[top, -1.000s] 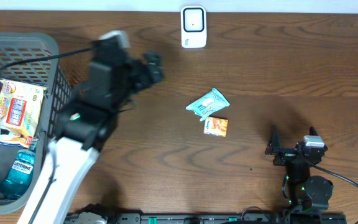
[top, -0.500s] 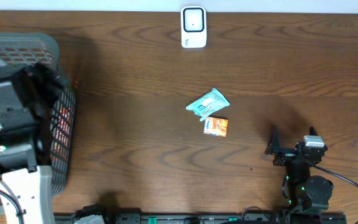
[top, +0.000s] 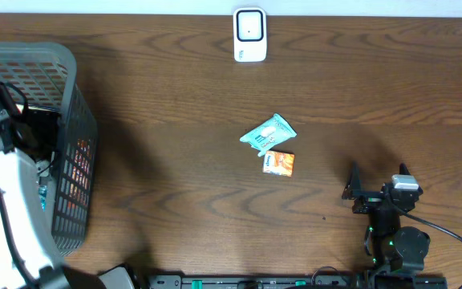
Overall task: Scan the item barcode
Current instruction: 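Reach into the basket and grasp the red chocolate bar with left gripper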
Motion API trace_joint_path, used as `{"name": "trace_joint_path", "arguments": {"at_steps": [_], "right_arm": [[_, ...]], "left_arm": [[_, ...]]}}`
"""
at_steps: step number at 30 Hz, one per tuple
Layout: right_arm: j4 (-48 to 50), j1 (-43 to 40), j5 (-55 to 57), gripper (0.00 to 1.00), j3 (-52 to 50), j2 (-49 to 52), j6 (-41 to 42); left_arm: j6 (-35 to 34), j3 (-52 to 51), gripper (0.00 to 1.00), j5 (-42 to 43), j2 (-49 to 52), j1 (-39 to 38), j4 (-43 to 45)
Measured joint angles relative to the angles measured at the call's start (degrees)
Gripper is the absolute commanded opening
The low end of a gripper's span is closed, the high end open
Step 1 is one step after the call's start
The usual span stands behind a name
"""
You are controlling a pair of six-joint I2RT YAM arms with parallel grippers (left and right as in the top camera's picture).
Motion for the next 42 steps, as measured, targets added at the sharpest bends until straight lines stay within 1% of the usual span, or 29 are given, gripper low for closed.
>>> {"name": "trace_joint_path", "arguments": {"at_steps": [4,6,11,18,22,29,42], "right_arm": [[0.0,0.0,0.0,0.99,0.0,0.0,0.0],[0.0,0.0,0.0,0.99,0.0,0.0,0.0],[0.0,0.0,0.0,0.99,0.0,0.0,0.0],[0.0,0.0,0.0,0.99,0.0,0.0,0.0],[0.0,0.0,0.0,0.99,0.0,0.0,0.0],[0.0,0.0,0.0,0.99,0.0,0.0,0.0],[0.0,0.0,0.0,0.99,0.0,0.0,0.0]], "left_arm": [[-2.4,0.0,0.98,3.7,5.9,1.5,-1.4],[-3.8,0.0,0.98,4.1,7.7,1.8,-2.5],[-11.6,0.0,0.98,5.4,12.7,2.1,-4.9],[-21.7,0.0,0.98,4.3,14.6,2.6,-4.2],[-25.6,0.0,0.98,3.1,15.8,2.6,-2.6],[-28.3,0.0,0.98,3.0,19.7,2.5,1.8],[-29.2,0.5,0.98,3.0,26.1,2.4,3.7]]}}
